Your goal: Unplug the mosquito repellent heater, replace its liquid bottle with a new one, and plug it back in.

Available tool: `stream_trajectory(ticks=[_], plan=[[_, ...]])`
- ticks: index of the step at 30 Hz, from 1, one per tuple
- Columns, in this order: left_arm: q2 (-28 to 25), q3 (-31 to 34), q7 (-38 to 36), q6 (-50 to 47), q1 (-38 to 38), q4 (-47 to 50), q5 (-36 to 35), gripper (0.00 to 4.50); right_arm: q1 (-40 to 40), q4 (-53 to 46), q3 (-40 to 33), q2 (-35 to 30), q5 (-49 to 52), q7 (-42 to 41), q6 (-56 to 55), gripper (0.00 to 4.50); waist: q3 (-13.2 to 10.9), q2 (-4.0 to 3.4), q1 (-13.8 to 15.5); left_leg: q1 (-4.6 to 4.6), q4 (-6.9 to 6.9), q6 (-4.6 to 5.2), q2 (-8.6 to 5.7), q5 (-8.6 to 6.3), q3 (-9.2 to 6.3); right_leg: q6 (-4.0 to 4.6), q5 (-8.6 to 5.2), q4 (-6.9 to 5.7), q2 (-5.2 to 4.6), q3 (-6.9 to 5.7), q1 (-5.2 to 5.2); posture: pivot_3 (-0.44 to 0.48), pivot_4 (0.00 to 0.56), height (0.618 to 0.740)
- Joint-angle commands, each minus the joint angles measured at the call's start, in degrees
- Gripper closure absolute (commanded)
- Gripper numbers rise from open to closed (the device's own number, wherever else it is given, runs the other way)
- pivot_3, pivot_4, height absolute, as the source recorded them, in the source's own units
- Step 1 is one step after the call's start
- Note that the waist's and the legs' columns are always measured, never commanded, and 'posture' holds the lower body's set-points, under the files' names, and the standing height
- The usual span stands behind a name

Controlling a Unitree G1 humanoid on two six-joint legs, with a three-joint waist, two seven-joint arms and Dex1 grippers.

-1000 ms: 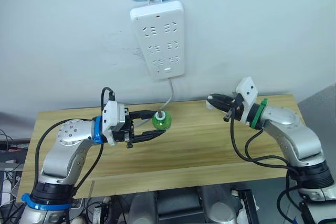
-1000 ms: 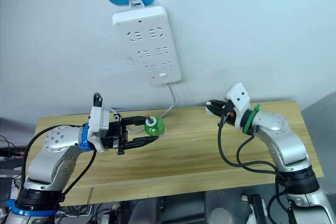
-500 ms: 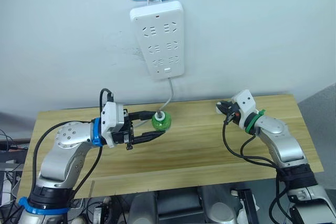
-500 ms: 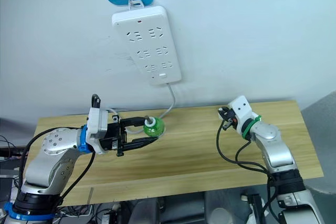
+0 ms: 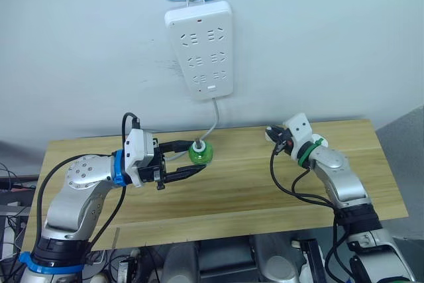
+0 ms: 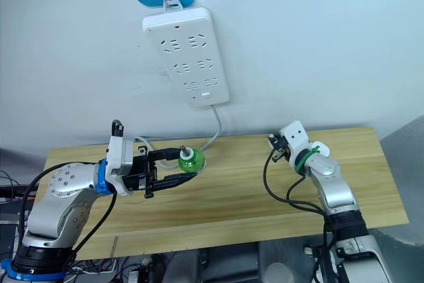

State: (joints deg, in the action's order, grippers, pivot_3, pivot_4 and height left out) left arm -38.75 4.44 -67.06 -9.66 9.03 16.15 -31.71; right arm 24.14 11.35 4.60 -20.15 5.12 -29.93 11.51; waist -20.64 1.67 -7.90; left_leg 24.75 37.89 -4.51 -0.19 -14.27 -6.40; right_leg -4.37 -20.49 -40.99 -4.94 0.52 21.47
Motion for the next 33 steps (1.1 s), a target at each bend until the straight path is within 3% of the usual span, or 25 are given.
stream_trajectory(ticks=[1, 29, 33], plan=[[-0.6, 1.4, -0.5, 0.1, -0.7, 2.4, -1.7, 2.35, 0.4, 0.3, -0.1, 0.4, -0.6, 0.2, -1.9, 4.29, 0.0, 0.0, 0.0, 0.0, 0.0, 0.0, 0.0, 0.0, 0.0, 0.0, 0.0, 0.0, 0.0, 0.0, 0.0, -0.153, 0.343, 0.74], [-1.4, 1.2, -0.4, 0.2, 0.0, 1.7, -2.0, 2.35, -0.3, 3.0, -0.1, 1.3, -2.4, 0.7, -3.2, 4.29, 0.0, 0.0, 0.0, -0.01, 0.0, 0.0, 0.0, 0.0, 0.02, 0.0, 0.0, -0.02, 0.0, 0.02, 0.01, -0.154, 0.341, 0.74], [-1.5, 1.2, -0.4, 0.1, 0.1, 1.7, -1.9, 2.35, -1.1, 2.0, -0.3, 0.9, -2.0, 0.3, -2.4, 3.03, 0.0, 0.0, 0.0, -0.01, 0.0, 0.0, 0.0, 0.0, 0.02, 0.0, 0.0, -0.02, 0.0, 0.03, 0.01, -0.155, 0.341, 0.74]])
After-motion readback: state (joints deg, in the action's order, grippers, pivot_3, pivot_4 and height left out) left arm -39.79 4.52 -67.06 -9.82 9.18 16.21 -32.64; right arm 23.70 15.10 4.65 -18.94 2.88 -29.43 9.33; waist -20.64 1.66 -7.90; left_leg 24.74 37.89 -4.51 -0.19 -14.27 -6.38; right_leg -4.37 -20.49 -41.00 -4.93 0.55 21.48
